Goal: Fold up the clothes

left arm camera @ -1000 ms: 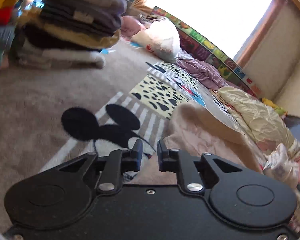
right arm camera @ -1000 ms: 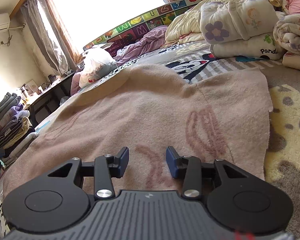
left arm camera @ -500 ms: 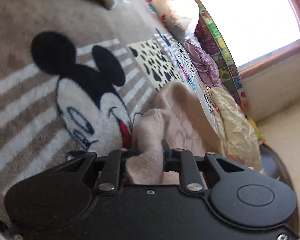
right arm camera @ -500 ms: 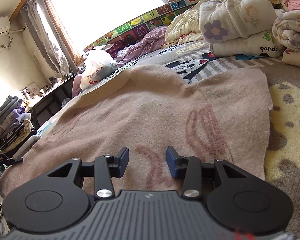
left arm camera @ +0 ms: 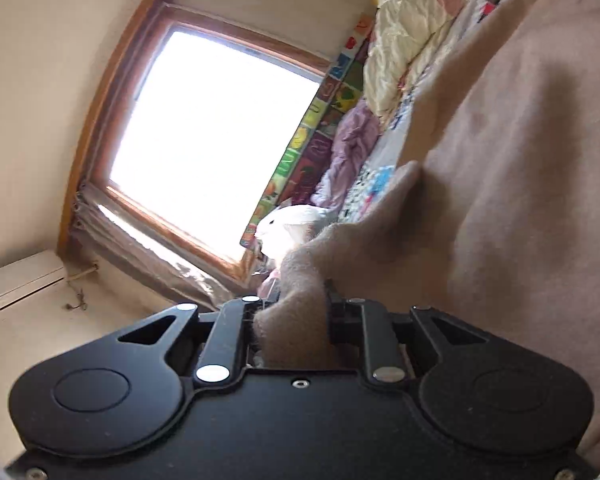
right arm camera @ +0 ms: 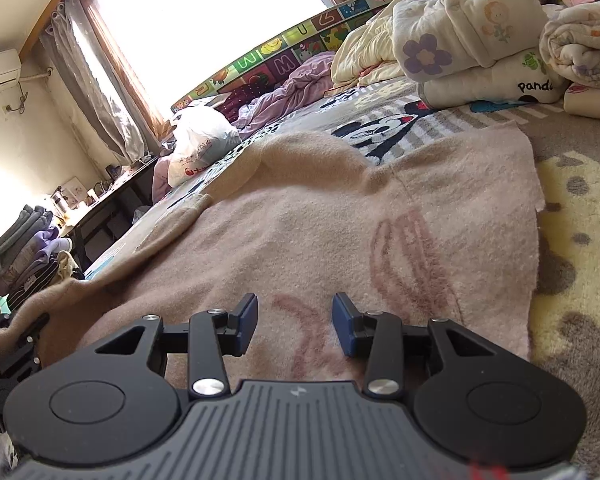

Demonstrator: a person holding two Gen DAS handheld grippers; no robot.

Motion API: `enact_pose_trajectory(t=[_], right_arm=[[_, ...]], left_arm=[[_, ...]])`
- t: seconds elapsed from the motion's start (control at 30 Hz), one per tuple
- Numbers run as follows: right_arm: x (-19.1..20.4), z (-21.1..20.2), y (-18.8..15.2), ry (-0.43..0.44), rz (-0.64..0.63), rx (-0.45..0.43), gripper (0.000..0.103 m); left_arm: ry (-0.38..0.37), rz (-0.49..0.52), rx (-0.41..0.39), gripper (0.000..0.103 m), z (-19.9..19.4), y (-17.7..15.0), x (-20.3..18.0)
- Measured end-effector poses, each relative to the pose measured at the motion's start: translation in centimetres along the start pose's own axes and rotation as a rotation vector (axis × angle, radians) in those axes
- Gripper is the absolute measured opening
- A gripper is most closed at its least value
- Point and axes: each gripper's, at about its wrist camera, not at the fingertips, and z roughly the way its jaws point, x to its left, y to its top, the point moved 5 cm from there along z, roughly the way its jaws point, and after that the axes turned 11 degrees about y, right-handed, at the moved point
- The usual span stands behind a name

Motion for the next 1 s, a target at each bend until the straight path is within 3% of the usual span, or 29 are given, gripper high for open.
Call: enact_pose_trajectory(t=[0.07, 0.13, 0.17, 0.27, 0.37, 0.4, 0.57, 0.63, 0.7, 0.73, 0.77, 0.9, 0.97, 1.0], right_arm=[[-0.1, 0.0, 0.0, 0.004, 0.006, -0.002, 0.041], [-0.1, -0.1, 0.0, 0.008, 0.010, -0.004, 0.041], [-0.1, -0.1, 0.0, 0.010, 0.012, -0.004, 0.041], [-0.2, -0.1, 0.0, 0.013, 0.017, -0.005, 0.041], [-0.2, -0.2, 0.0, 0.016, 0.020, -0.006, 0.041], [-0.3, -0.2, 0.0, 0.016, 0.019, -0.006, 0.041], [-0.2, -0.2, 0.0, 0.019, 0.023, -0.007, 0.041], [-0.3, -0.2, 0.0, 0.020, 0.025, -0.008, 0.041], [-0.4, -0.1, 0.1, 0.019, 0.024, -0.007, 0.041], [-0.4, -0.1, 0.1, 0.019, 0.024, -0.007, 0.041], [-0.4, -0.1, 0.1, 0.020, 0.024, -0.007, 0.041], [-0.2, -0.2, -0.1, 0.020, 0.026, -0.008, 0.041], [-0.3, -0.2, -0.1, 0.024, 0.030, -0.009, 0.041], [-0.3, -0.2, -0.1, 0.026, 0.031, -0.010, 0.041]], left_arm=[[0.039, -0.111, 0.030, 0.039, 0.4, 0.1, 2.7], [-0.151, -0.431, 0.080, 0.042, 0.6, -0.2, 6.2], [-0.250, -0.564, 0.110, 0.050, 0.7, -0.2, 7.5], [-0.277, -0.903, 0.265, 0.048, 2.6, -2.7, 11.4], [-0.225, -1.171, 0.534, 0.046, 5.8, -8.0, 13.4], [-0.240, -1.236, 0.633, 0.046, 6.6, -9.7, 13.2], [-0.437, -1.549, 0.799, 0.048, 7.0, -13.5, 10.0], [-0.494, -1.552, 0.810, 0.048, 6.8, -13.0, 9.2], [-0.492, -1.482, 0.770, 0.043, 6.8, -12.0, 9.1], [-0.489, -1.446, 0.749, 0.019, 6.8, -11.4, 9.1], [-0.487, -1.409, 0.727, 0.004, 6.8, -10.9, 9.0], [-0.475, -1.263, 0.642, 0.001, 6.8, -8.9, 8.9], [-0.386, -1.257, 0.562, 0.001, 6.9, -9.3, 11.2], [-0.334, -1.244, 0.559, 0.001, 7.2, -9.9, 12.0]])
